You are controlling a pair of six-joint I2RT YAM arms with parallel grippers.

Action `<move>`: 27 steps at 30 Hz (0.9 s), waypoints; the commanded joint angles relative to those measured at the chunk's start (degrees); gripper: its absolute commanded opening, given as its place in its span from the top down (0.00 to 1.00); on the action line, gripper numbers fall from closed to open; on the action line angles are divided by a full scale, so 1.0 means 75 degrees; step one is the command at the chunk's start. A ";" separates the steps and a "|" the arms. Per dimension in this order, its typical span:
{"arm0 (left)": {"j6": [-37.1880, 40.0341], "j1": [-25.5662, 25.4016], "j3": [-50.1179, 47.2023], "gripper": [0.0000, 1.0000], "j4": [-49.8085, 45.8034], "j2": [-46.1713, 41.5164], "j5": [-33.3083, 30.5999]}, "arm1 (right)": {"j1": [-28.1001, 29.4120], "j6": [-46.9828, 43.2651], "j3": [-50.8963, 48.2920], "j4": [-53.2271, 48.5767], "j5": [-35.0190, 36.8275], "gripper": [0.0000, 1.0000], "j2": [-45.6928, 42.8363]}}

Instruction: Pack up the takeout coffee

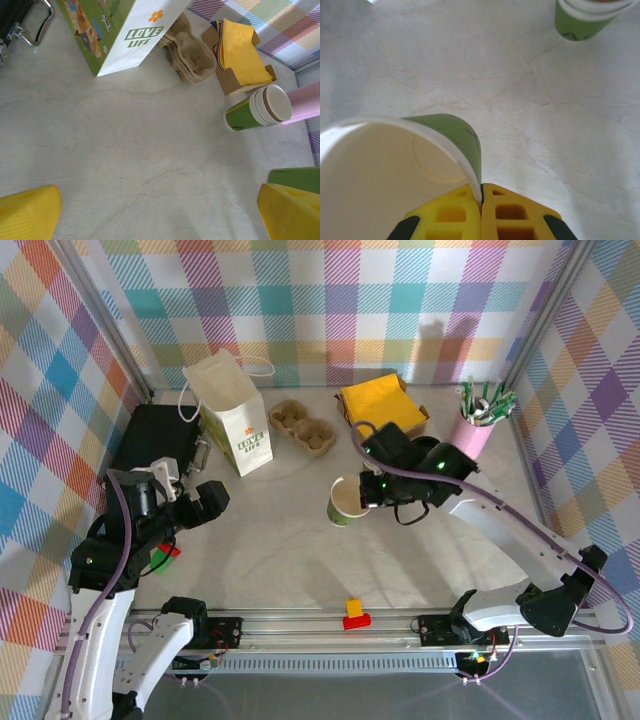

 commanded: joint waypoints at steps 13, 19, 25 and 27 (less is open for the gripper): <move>-0.0162 -0.0069 -0.0503 0.00 0.0093 -0.0269 -0.0171 | 0.0829 0.0764 -0.1575 0.1843 0.0574 0.97 0.1231; -0.0175 -0.0076 -0.0577 0.00 0.0128 -0.0247 -0.0156 | 0.0853 0.0869 -0.1881 0.2078 0.0585 0.94 0.1443; -0.0179 -0.0069 -0.0603 0.00 0.0140 -0.0246 -0.0168 | 0.0853 0.0915 -0.2086 0.2152 0.0667 0.91 0.1528; -0.0179 -0.0070 -0.0622 0.00 0.0140 -0.0249 -0.0168 | 0.0853 0.0919 -0.2104 0.2129 0.0678 0.90 0.1575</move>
